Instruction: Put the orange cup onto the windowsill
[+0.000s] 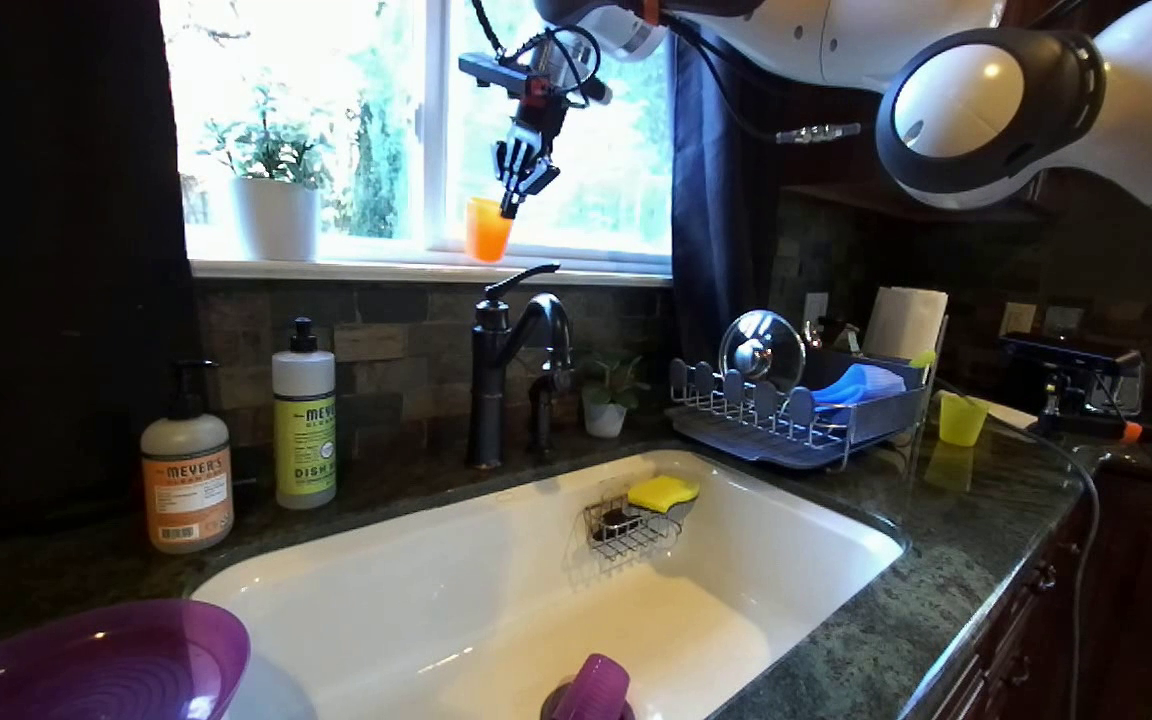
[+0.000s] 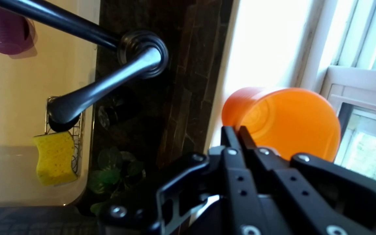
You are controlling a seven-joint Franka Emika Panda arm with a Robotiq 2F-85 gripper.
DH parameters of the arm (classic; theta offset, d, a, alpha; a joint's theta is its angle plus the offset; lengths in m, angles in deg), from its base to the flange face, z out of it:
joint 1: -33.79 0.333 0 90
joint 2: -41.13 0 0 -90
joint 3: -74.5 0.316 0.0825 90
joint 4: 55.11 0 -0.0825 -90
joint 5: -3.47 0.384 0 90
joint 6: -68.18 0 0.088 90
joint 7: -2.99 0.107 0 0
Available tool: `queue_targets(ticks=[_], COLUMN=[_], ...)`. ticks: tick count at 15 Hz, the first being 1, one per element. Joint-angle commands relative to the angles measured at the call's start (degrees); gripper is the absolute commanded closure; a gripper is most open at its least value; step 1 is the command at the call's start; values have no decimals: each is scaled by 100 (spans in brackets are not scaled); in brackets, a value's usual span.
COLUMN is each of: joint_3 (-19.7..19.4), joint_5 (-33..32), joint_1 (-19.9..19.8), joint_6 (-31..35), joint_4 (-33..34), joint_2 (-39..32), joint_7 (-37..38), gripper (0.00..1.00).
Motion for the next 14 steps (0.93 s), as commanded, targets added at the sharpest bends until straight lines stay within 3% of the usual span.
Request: queue_targets(ticks=[1,14], joint_3=[82,50], joint_5=[167,145], joint_1=[-68,-52], joint_6=[-112,-198], joint_4=[28,-37], joint_2=[-49,114], joint_7=[135,587], gripper=[99,99])
